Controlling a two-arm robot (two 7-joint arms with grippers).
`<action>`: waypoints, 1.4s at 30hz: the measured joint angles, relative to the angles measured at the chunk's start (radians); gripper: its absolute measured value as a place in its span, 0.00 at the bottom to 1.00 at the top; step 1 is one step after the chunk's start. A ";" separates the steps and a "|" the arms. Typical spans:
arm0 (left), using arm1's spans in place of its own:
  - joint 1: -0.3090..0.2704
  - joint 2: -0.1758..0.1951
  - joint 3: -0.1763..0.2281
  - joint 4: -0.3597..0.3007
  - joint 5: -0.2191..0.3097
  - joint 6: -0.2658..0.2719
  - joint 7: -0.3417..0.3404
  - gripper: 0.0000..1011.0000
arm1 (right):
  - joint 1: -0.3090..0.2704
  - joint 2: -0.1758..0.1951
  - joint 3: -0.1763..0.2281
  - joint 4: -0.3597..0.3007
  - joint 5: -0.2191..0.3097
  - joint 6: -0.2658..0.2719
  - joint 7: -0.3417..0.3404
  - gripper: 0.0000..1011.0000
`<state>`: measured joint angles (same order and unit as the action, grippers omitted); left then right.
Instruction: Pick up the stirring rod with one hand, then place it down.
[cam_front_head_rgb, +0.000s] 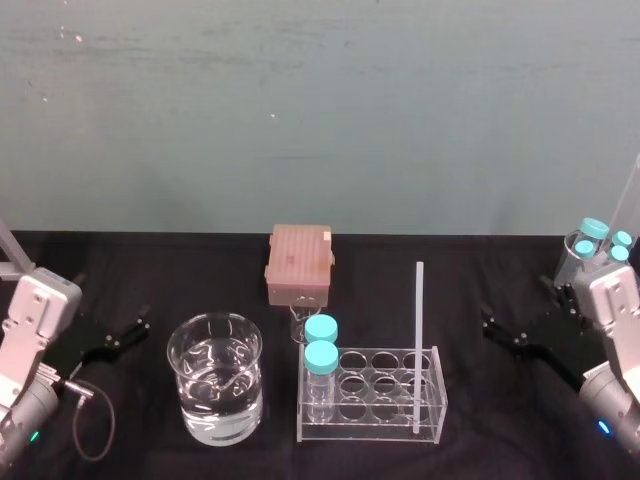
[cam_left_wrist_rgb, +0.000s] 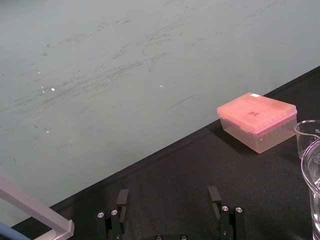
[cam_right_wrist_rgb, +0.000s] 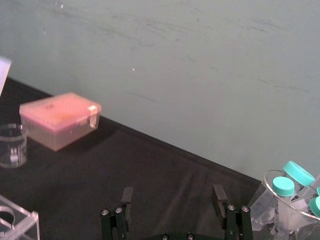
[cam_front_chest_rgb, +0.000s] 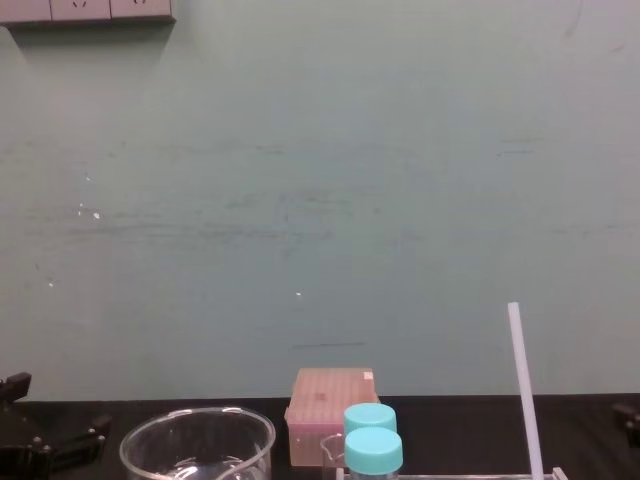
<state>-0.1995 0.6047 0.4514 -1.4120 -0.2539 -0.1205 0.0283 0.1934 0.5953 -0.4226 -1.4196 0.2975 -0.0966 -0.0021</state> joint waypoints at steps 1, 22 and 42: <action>0.000 0.000 0.000 0.000 0.000 0.000 0.000 0.99 | -0.002 -0.005 0.013 -0.006 0.021 0.012 0.011 0.99; 0.000 0.000 0.000 0.000 0.000 0.000 0.000 0.99 | -0.041 0.006 0.256 -0.223 0.562 0.399 0.314 0.99; 0.000 0.000 0.000 0.000 0.000 0.000 0.000 0.99 | 0.021 0.128 0.156 -0.251 0.691 0.597 0.472 0.99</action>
<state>-0.1996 0.6047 0.4514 -1.4120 -0.2539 -0.1206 0.0283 0.2143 0.7235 -0.2666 -1.6709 0.9888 0.5001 0.4699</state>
